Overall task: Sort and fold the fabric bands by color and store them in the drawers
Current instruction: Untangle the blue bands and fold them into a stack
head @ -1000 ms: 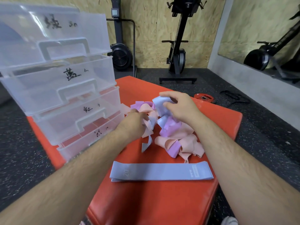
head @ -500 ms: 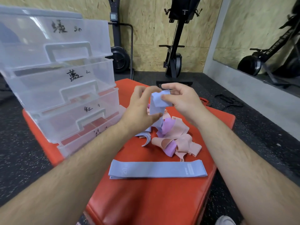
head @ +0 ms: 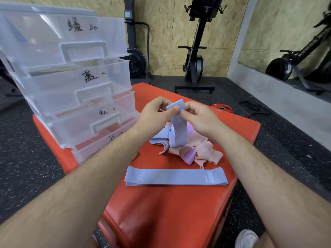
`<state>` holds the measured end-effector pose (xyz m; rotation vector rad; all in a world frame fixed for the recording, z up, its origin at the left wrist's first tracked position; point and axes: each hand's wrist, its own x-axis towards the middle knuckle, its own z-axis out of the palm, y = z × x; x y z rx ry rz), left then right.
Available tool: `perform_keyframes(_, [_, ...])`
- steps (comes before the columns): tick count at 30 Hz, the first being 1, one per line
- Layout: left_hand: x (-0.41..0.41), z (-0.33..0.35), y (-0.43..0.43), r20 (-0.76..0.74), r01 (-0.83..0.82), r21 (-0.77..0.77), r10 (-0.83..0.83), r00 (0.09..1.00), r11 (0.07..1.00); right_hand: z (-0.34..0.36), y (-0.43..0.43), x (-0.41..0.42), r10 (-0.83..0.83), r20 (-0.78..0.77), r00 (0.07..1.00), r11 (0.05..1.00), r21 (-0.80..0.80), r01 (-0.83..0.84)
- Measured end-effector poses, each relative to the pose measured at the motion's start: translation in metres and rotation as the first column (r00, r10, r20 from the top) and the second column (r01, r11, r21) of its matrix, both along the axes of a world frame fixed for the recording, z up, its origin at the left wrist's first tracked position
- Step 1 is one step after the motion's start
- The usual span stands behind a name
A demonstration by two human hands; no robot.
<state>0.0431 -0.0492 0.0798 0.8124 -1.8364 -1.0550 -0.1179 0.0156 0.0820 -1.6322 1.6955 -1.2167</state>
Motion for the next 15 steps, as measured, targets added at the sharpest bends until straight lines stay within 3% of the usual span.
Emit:
perform_keyframes(7, [0.004,0.000,-0.007,0.034,0.003,-0.021,-0.003,0.999,1.000,-0.004,-0.002,0.001,0.096,0.001,0.995,0.995,0.034,-0.096])
perform_keyframes(11, [0.008,0.001,-0.008,0.150,0.068,-0.026,-0.063,0.987,0.997,-0.008,-0.005,0.002,0.135,-0.028,0.990,0.989,0.057,-0.133])
perform_keyframes(15, [0.016,0.003,-0.008,0.167,0.005,-0.088,0.010,0.986,0.996,-0.006,-0.004,0.006,0.174,-0.029,0.984,0.984,0.052,-0.172])
